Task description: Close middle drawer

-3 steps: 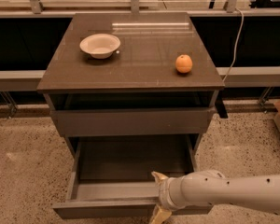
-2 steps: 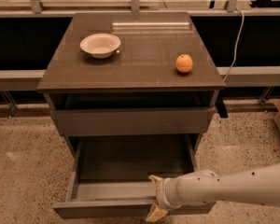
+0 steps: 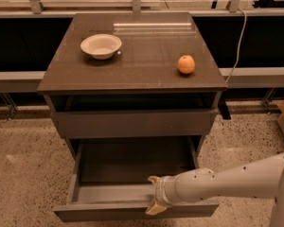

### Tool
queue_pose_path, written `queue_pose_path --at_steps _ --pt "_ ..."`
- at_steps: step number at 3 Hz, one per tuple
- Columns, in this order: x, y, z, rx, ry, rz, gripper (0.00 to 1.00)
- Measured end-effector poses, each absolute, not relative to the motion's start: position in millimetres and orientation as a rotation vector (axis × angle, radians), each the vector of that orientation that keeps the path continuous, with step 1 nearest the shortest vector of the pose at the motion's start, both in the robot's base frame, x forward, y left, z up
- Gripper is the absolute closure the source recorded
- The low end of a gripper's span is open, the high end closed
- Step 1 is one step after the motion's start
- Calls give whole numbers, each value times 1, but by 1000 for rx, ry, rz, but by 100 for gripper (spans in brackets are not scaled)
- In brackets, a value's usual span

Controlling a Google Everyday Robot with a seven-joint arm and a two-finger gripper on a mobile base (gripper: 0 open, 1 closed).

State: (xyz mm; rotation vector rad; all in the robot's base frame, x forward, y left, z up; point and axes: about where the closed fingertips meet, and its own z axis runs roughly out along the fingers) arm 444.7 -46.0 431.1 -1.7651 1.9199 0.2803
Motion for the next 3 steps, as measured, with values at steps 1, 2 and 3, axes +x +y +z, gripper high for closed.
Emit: queue_pose_path --at_steps 1,2,3 --pt "466 -40 432 -1768 1900 265 29" --pt "492 -36 432 -1766 1880 250 33" --pt "511 -35 431 -1765 1875 242 42"
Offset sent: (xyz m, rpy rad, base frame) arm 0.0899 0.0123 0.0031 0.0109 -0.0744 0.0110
